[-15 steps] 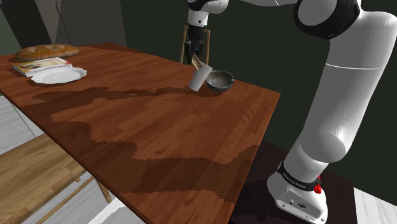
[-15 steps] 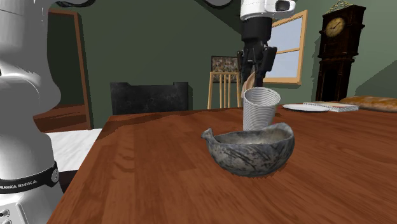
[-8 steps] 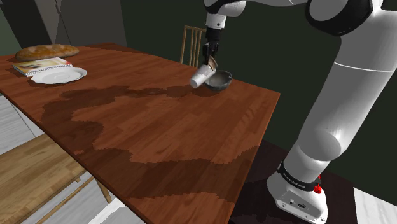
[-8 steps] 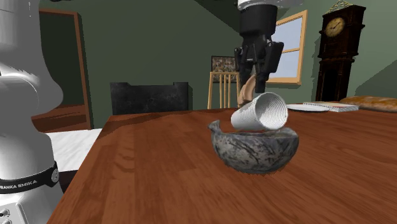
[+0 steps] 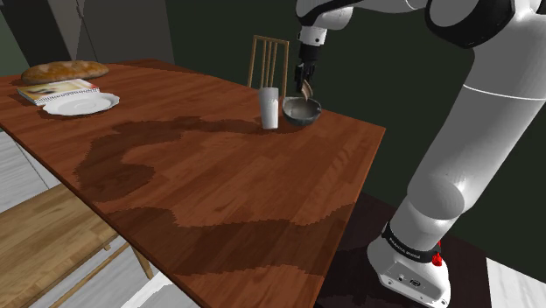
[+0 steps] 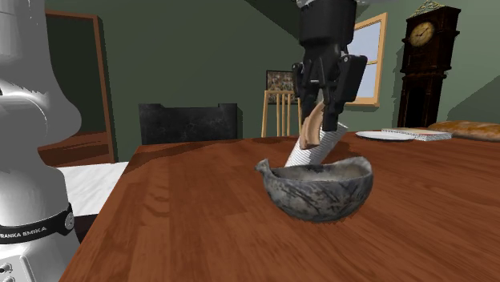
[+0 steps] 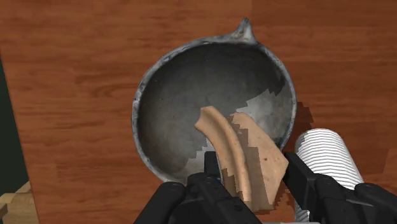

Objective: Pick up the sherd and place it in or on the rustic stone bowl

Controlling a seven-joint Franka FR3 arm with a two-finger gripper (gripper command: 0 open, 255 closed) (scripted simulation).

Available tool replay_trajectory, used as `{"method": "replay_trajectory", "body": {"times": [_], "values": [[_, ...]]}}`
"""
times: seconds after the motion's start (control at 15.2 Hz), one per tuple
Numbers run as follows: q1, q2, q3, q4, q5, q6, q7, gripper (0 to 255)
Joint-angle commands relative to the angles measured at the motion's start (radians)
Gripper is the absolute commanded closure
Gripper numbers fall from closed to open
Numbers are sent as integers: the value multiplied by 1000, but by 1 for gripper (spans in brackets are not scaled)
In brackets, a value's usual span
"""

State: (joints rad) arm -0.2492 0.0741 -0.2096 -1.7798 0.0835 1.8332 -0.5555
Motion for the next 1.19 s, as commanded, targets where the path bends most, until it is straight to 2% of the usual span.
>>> {"method": "replay_trajectory", "body": {"times": [0.0, 0.4, 0.92, 0.99, 1.12], "values": [[-1, 5, -1, -21, 2, 26, -4, 255], [-1, 20, 0, -90, 8, 109, -12, 255], [-1, 20, 0, -90, 8, 109, -12, 255], [-1, 20, 0, -90, 8, 109, -12, 0], [-1, 20, 0, -90, 8, 109, -12, 0]]}}
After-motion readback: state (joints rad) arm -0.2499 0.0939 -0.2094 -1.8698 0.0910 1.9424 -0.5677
